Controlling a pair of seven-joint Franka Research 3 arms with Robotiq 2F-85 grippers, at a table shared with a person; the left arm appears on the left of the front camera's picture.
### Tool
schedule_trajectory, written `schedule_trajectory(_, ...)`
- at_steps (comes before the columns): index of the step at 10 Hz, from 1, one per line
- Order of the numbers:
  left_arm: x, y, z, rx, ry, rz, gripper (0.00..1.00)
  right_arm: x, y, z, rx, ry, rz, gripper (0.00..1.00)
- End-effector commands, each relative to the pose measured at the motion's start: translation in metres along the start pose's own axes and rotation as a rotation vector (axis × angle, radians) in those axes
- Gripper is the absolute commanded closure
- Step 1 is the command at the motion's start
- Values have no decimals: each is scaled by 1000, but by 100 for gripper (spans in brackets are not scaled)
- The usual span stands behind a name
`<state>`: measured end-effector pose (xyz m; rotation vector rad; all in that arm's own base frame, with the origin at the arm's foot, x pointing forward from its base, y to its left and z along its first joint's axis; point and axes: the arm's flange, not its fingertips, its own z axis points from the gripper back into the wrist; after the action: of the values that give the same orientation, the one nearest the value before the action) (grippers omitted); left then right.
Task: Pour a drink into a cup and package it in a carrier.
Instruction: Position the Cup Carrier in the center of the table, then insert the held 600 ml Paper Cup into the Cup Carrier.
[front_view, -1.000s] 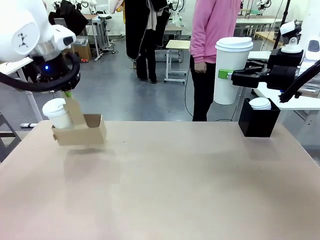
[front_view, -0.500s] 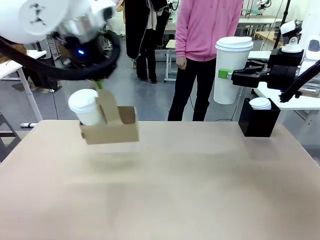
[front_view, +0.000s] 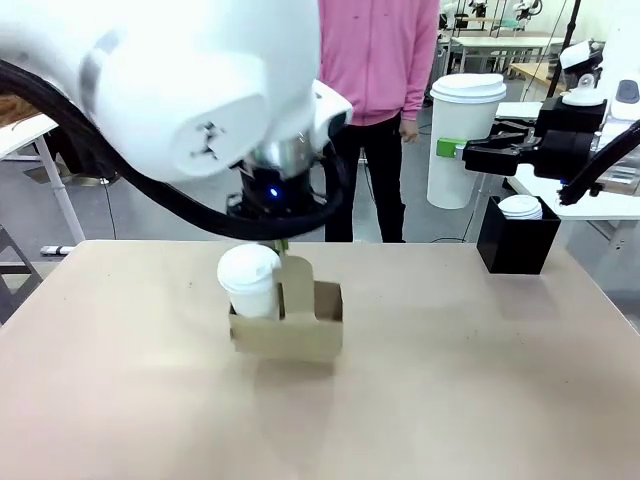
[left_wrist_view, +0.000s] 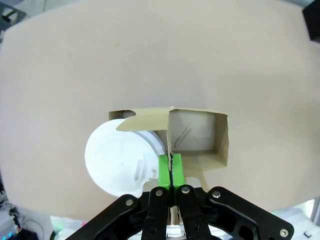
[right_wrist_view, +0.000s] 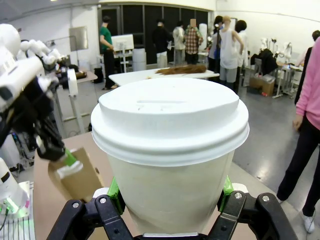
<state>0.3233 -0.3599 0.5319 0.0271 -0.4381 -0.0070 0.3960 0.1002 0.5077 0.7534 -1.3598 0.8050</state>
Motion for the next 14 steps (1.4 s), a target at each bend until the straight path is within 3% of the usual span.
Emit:
schedule_trajectory(1,-1,-20,-19,7,-15,24,99,4,-1,-3,-2,-19,-3,20)
schedule_trajectory(4,-14,-35,-42,18,7,7,99,4,-1,-3,-2,-19,-3,20)
schedule_trajectory(5,-14,-36,-44,42,43,-14,99,4,-1,-3,-2,-19,-3,20)
schedule_trajectory(11,-12,-29,-40,-4,36,-18,98,4,-1,-3,-2,-19,-3,20)
schedule_trajectory(12,-18,-15,-47,-40,75,-25,38,4,-1,-3,-2,-19,-3,20)
schedule_trajectory(13,-17,-7,-46,-60,92,-31,39,4,-1,-3,-2,-19,-3,20)
schedule_trajectory(14,-13,-2,-39,-79,90,-23,0,0,0,0,-1,0,0,20)
